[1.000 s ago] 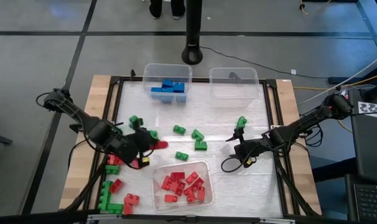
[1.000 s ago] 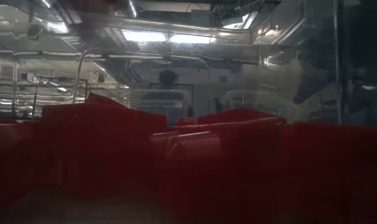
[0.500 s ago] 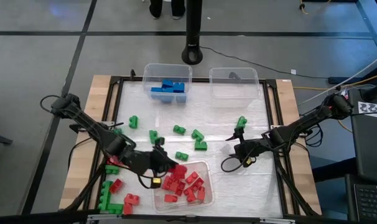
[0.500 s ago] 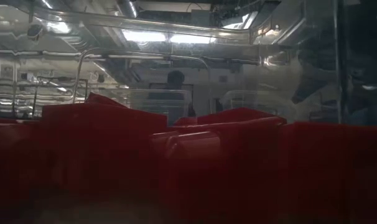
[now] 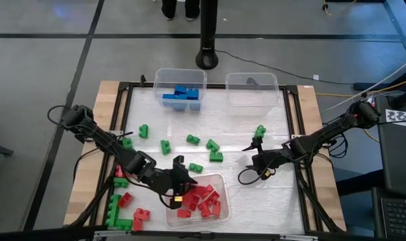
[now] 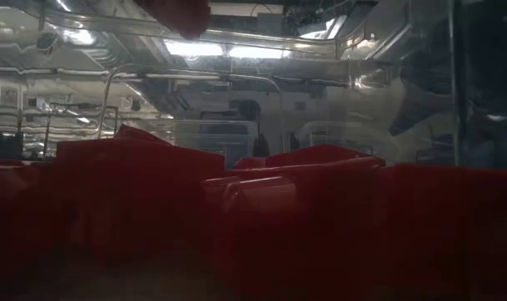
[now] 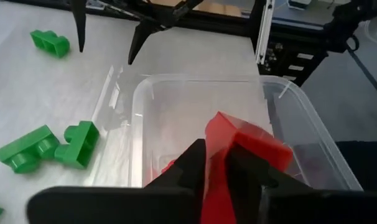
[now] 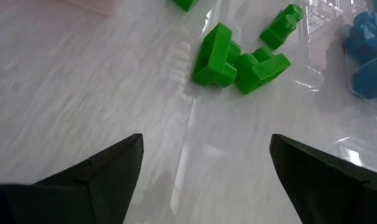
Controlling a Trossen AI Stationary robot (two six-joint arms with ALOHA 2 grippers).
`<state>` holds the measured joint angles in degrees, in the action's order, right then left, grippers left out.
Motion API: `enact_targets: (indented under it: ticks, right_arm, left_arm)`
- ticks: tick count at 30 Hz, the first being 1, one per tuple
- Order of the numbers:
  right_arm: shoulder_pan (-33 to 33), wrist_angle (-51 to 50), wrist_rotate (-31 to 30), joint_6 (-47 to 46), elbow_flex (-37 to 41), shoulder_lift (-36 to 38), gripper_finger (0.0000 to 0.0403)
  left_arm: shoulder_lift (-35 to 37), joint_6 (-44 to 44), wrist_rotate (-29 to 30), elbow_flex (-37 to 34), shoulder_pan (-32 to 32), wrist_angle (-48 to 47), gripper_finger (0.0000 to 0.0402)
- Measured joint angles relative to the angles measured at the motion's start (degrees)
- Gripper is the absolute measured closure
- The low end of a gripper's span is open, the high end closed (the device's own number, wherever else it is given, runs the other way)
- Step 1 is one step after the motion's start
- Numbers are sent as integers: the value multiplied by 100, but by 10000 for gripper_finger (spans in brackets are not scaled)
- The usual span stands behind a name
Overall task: Sort blocks
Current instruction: Put the red game piece into the bottom transparent bin
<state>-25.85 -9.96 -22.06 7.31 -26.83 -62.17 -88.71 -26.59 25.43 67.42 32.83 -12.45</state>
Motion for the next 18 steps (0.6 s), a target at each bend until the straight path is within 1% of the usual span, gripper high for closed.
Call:
enact_targets:
  ticks: [3, 8, 11, 14, 18]
  right_arm:
    - [0, 13, -47, 0, 0, 0, 52]
    - [0, 11, -42, -88, 0, 0, 52]
    - [0, 11, -51, -101, 0, 0, 52]
    - [0, 9, -87, -103, 0, 0, 52]
    - [0, 9, -87, -101, 0, 0, 52]
  left_arm:
    - [0, -22, -51, 0, -41, -36, 318]
    - [0, -44, -152, -2, -139, -39, 245]
    - [13, -38, -373, -1, -189, -38, 208]
    - [60, 0, -562, -1, -222, -86, 187]
    - [335, 38, -684, -2, -220, -393, 179]
